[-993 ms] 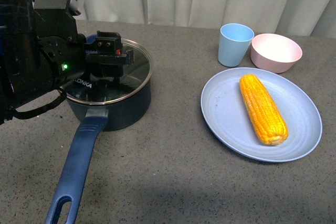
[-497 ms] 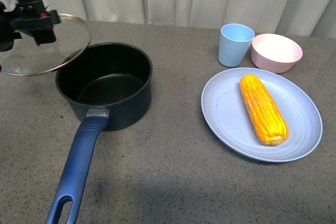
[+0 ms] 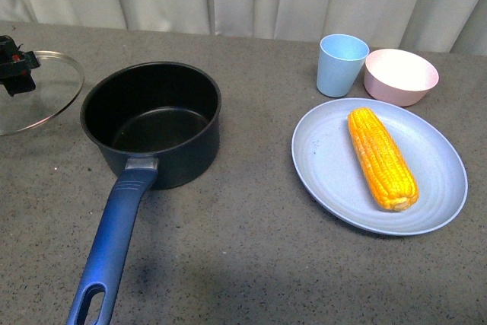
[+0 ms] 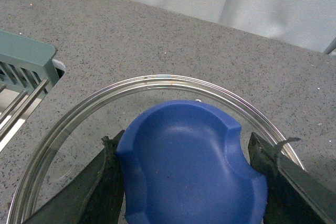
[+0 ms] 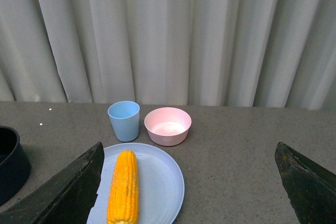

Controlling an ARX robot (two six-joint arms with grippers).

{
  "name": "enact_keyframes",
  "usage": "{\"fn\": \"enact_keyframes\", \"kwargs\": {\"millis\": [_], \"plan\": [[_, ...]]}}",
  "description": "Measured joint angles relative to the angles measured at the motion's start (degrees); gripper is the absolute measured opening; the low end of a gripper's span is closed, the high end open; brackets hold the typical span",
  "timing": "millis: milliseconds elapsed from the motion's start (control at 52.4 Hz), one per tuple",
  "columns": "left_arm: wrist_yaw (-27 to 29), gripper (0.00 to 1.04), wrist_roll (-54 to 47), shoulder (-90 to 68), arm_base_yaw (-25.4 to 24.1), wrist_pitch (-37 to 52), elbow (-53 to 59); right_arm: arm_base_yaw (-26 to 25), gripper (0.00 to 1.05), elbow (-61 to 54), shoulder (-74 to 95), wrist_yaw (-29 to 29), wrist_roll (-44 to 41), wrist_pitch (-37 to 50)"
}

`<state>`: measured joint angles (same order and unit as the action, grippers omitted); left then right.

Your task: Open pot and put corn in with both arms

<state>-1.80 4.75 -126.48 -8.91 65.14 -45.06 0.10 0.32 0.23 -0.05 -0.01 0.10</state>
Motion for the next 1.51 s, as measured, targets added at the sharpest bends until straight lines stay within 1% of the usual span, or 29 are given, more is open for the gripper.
{"fn": "enact_keyframes", "kwargs": {"millis": [554, 783, 974, 993, 1051, 1146, 1184, 1203, 1222, 1242, 1299, 1375, 1509], "plan": [[-2.8, 0.61, -1.7, -7.8, -0.8, 5.2, -0.4, 0.0, 0.95, 0.0, 0.0, 0.0, 0.0, 0.0], [-2.8, 0.60, -3.9, -10.6, -1.2, 4.5, -1.2, 0.0, 0.95, 0.0, 0.0, 0.0, 0.0, 0.0], [-2.3, 0.60, -3.8, -10.7, -1.3, 4.1, -1.4, 0.0, 0.95, 0.0, 0.0, 0.0, 0.0, 0.0], [-2.3, 0.61, -3.7, -10.7, -1.3, 4.1, -1.4, 0.0, 0.95, 0.0, 0.0, 0.0, 0.0, 0.0], [-2.0, 0.73, -3.5, -10.5, -1.3, 4.1, -1.3, 0.0, 0.95, 0.0, 0.0, 0.0, 0.0, 0.0], [-1.8, 0.86, -3.0, -9.3, -1.4, 4.1, -0.7, 0.0, 0.95, 0.0, 0.0, 0.0, 0.0, 0.0], [-1.5, 0.93, -2.3, -7.8, -1.4, 4.1, 0.0, 0.0, 0.95, 0.0, 0.0, 0.0, 0.0, 0.0], [-1.5, 0.94, -2.2, -7.7, -1.4, 4.1, 0.1, 0.0, 0.95, 0.0, 0.0, 0.0, 0.0, 0.0], [-1.4, 0.99, -2.0, -6.6, -1.4, 4.1, 0.5, 0.0, 0.95, 0.0, 0.0, 0.0, 0.0, 0.0], [-1.2, 1.00, -2.0, -5.9, -1.4, 4.1, 0.9, 0.0, 0.95, 0.0, 0.0, 0.0, 0.0, 0.0], [0.4, 0.97, -1.5, -1.4, -1.4, 2.9, 2.8, 0.0, 0.95, 0.0, 0.0, 0.0, 0.0, 0.0], [1.7, 0.98, -1.7, 3.6, -1.4, 1.9, 5.6, 0.0, 0.95, 0.0, 0.0, 0.0, 0.0, 0.0], [2.2, 0.98, -1.5, 12.2, -1.8, 1.0, 12.3, 0.0, 0.95, 0.0, 0.0, 0.0, 0.0, 0.0]]}}
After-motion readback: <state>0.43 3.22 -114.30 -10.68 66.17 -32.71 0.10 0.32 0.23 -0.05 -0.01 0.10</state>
